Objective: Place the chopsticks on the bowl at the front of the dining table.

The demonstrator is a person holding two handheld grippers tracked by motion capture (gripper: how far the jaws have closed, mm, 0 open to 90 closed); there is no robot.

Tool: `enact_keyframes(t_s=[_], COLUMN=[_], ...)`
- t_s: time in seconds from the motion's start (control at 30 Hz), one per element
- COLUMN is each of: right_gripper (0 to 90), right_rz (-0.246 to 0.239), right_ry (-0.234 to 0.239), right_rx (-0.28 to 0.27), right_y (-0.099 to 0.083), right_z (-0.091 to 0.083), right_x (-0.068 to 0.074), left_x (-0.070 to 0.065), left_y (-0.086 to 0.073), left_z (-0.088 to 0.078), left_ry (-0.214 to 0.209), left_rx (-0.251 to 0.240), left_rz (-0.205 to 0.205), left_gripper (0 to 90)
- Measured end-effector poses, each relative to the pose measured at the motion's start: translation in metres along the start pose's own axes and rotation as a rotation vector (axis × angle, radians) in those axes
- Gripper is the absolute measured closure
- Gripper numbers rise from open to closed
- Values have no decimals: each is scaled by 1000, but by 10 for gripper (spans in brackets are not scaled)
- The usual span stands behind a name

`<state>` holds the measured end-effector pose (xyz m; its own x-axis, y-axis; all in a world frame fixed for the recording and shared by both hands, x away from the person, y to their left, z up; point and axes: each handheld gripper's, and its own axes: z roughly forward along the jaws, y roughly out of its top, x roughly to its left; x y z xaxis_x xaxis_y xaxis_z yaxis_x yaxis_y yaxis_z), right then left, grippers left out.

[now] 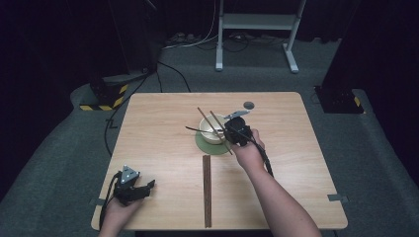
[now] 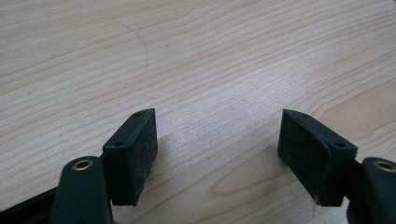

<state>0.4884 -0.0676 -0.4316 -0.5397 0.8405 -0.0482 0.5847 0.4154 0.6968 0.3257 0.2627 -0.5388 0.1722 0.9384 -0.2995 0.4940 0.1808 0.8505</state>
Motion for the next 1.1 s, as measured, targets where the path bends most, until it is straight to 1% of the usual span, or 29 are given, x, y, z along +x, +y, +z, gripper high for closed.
enact_keyframes(t_s=[0.1,0.13,0.17,0.23,0.27,0.37,0.4,0.43,0.63,0.7,0.73,0.77,0.9,1.0,1.03,1.1], right_gripper=[840,840,840,839,840,840,839,840,839,839,839,839,839,838,838,838], right_rz=[-6,0,0,15,25,26,31,39,33,38,37,40,32,38,34,36], right_ry=[-2,4,0,0,10,6,5,15,8,6,7,5,-1,3,3,2], right_rx=[8,17,16,18,18,24,19,27,28,29,33,37,61,63,65,71], right_y=[7,10,12,18,21,28,30,33,40,43,43,44,45,46,47,48], right_z=[6,8,10,13,14,17,19,21,29,31,33,34,41,44,45,46], right_x=[1,1,1,-1,-2,-2,-2,-2,3,4,5,5,7,7,8,8], left_x=[0,0,0,0,0,0,0,0,0,0,-1,0,0,0,-1,0], left_y=[0,0,0,0,0,0,0,0,0,0,0,0,0,0,0,0], left_z=[0,0,0,0,0,0,0,0,0,1,1,0,0,0,0,0], left_ry=[-2,-1,-1,0,-1,-2,-3,-3,-3,-2,-1,-3,-4,-3,-3,-3], left_rx=[1,1,1,0,1,3,-1,-1,-5,-8,-11,-5,-5,-2,-7,-3], left_rz=[-1,-1,0,0,0,2,-1,-2,-3,-5,-12,-5,-4,-4,-13,-4], left_gripper=[286,286,286,285,286,285,286,285,286,286,286,286,286,286,286,286])
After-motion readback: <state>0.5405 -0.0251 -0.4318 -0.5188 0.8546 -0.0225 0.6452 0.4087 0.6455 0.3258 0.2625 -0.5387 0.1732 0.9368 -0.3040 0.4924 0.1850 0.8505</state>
